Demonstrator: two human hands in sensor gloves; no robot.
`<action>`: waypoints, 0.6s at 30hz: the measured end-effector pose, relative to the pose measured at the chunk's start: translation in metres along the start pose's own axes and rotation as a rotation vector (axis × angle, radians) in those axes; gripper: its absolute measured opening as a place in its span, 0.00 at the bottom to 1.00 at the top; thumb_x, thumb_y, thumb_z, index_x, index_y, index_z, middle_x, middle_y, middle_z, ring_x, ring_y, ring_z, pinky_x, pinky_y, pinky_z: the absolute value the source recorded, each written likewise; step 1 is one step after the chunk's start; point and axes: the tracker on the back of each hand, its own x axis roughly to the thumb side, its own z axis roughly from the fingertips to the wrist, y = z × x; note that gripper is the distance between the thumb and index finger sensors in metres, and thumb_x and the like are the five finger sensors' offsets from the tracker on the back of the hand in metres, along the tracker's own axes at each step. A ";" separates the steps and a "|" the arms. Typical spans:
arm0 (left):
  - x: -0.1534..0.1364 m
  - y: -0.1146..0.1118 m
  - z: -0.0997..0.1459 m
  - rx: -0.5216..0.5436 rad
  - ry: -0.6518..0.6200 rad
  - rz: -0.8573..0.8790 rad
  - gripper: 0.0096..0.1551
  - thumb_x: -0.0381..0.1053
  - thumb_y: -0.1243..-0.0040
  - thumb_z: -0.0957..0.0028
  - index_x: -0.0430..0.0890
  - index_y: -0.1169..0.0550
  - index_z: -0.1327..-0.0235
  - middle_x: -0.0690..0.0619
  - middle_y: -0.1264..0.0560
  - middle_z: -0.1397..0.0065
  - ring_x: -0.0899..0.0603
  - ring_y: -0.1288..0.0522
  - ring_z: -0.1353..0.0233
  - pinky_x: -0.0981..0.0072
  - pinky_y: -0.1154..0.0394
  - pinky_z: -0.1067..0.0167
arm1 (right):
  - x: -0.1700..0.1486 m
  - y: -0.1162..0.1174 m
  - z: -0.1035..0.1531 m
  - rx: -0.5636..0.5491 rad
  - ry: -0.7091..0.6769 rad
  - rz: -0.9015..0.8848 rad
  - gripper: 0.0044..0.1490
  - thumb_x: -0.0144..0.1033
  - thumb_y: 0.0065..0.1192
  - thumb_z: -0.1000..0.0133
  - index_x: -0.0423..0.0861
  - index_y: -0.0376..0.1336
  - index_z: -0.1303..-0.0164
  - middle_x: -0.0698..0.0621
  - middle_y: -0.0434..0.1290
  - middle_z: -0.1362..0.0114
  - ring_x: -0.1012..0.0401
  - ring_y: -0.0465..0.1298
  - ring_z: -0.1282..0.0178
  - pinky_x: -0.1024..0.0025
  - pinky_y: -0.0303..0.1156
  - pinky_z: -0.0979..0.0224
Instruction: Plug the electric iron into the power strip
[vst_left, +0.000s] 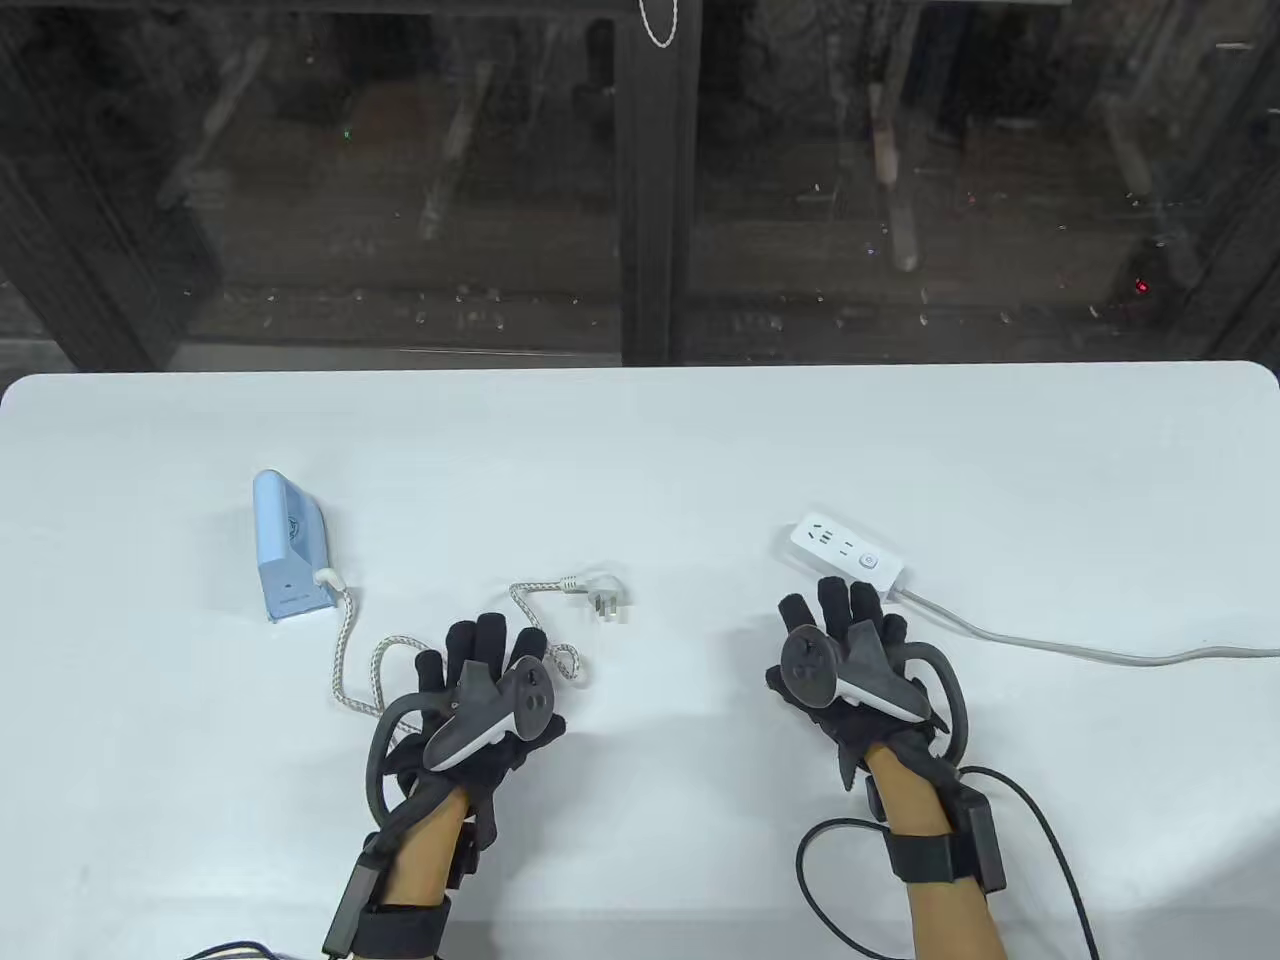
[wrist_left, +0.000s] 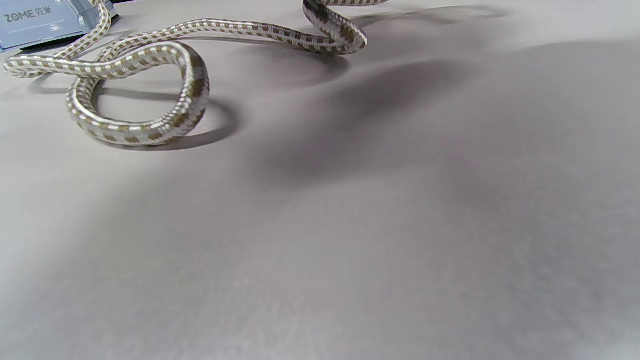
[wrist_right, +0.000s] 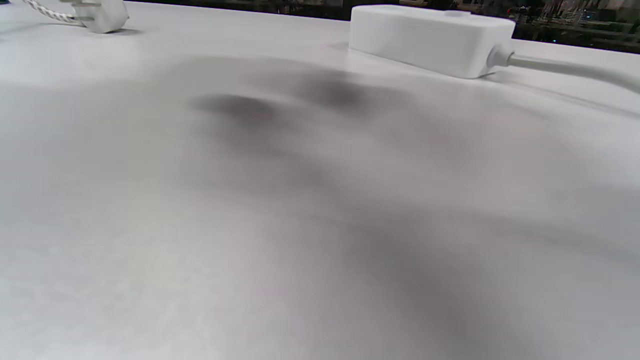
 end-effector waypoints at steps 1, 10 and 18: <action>-0.001 0.000 0.000 0.000 0.002 0.006 0.50 0.73 0.70 0.53 0.63 0.71 0.25 0.50 0.79 0.19 0.37 0.76 0.17 0.37 0.67 0.20 | 0.000 0.001 -0.001 0.007 0.001 0.000 0.48 0.58 0.36 0.39 0.52 0.26 0.17 0.35 0.23 0.13 0.33 0.29 0.18 0.30 0.39 0.22; -0.002 0.002 0.001 0.009 0.002 0.020 0.50 0.73 0.70 0.53 0.63 0.72 0.25 0.50 0.79 0.19 0.37 0.76 0.18 0.37 0.67 0.20 | -0.006 -0.003 -0.006 -0.005 0.047 -0.019 0.51 0.59 0.38 0.39 0.51 0.24 0.17 0.33 0.23 0.14 0.31 0.30 0.19 0.28 0.41 0.22; -0.003 0.006 0.002 0.024 0.002 0.037 0.50 0.73 0.70 0.53 0.63 0.72 0.25 0.50 0.79 0.19 0.37 0.76 0.18 0.37 0.67 0.20 | -0.026 -0.018 -0.030 0.004 0.147 -0.053 0.55 0.59 0.41 0.40 0.50 0.20 0.19 0.31 0.19 0.16 0.29 0.28 0.20 0.27 0.40 0.22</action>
